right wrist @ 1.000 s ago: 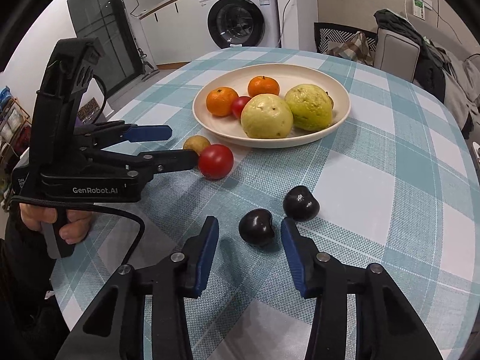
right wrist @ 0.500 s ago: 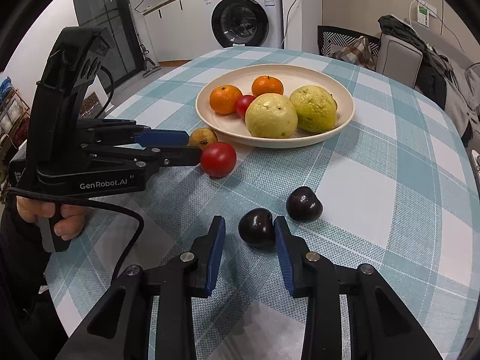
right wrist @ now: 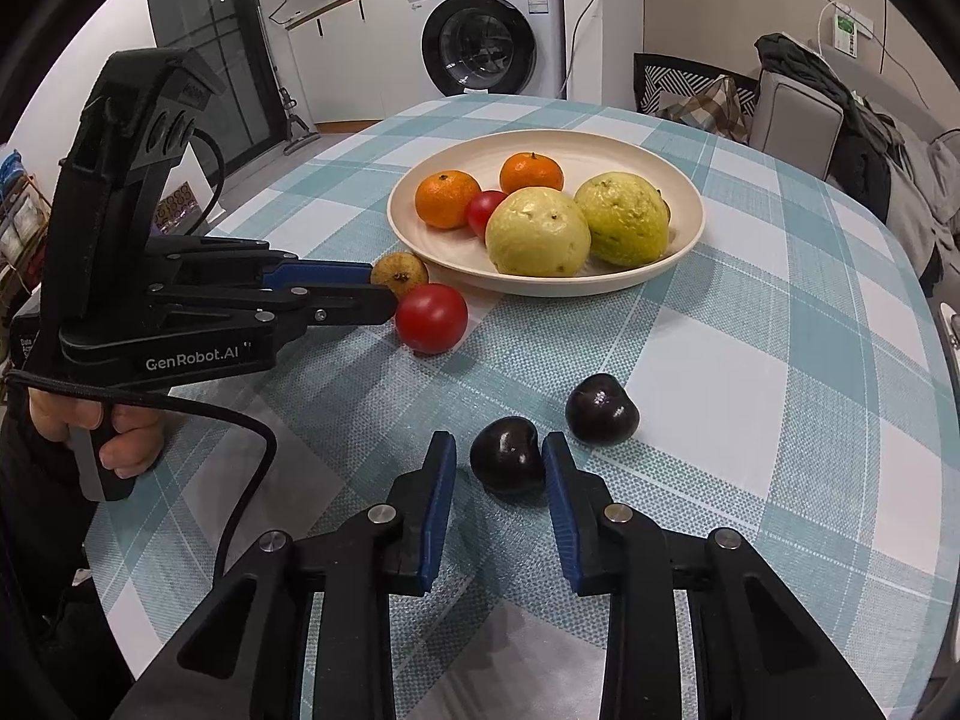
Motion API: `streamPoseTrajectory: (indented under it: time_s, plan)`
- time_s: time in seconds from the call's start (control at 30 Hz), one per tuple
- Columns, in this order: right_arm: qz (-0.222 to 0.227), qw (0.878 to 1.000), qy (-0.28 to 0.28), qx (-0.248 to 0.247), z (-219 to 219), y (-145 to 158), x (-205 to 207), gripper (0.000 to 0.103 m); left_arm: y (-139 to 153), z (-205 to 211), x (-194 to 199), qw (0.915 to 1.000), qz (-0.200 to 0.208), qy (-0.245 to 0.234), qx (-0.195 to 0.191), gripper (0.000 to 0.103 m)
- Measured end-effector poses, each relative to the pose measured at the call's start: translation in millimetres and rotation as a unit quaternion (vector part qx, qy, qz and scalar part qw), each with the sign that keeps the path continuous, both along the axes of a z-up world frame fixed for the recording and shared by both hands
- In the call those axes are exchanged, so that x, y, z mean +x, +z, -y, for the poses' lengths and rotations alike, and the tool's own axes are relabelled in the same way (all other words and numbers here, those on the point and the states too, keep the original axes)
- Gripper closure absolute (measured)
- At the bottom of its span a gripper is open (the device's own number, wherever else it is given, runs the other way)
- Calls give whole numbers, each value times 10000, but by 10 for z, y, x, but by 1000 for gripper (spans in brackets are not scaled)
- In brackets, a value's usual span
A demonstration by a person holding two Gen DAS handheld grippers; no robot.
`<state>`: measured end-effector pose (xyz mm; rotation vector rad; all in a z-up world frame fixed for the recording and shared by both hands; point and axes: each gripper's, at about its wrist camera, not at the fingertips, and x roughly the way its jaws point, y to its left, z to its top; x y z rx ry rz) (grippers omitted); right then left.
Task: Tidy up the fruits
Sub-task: 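Grasp the brown fruit with the left tool while the right tool grasps the dark plum, then carry the brown fruit with the left tool while the right tool carries the plum to the plate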
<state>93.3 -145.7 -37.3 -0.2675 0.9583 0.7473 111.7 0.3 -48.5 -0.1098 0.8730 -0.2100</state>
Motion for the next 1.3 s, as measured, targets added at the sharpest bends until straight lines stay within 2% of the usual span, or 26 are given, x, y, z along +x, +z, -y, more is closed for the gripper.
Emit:
streamPoseTrajectory:
  time_s: [0.63, 0.83, 0.9, 1.0, 1.07, 1.1, 1.3]
  plan:
    - [18, 10000, 27, -47, -2, -1, -19, 72, -27, 42, 122, 9999, -60, 87, 55, 82]
    - [28, 10000, 45, -46, -1, 4, -34, 72, -6, 14, 141, 9997, -1, 223, 44, 65]
    - [25, 10000, 40, -53, 0, 0, -35, 72, 1, 1, 167, 9996, 24, 270, 21, 63]
    - [21, 10000, 36, -59, -1, -3, -34, 72, 3, 6, 233, 9995, 42, 298, 18, 63]
    - [21, 10000, 44, -54, 0, -3, -37, 72, 7, 23, 244, 9998, 57, 212, 5, 70]
    - [24, 10000, 48, -53, -2, -1, -35, 72, 13, 31, 238, 9998, 78, 155, -10, 78]
    - [14, 10000, 28, -39, 9, -17, -24, 72, 52, 68, 159, 9998, 207, 16, 35, 78]
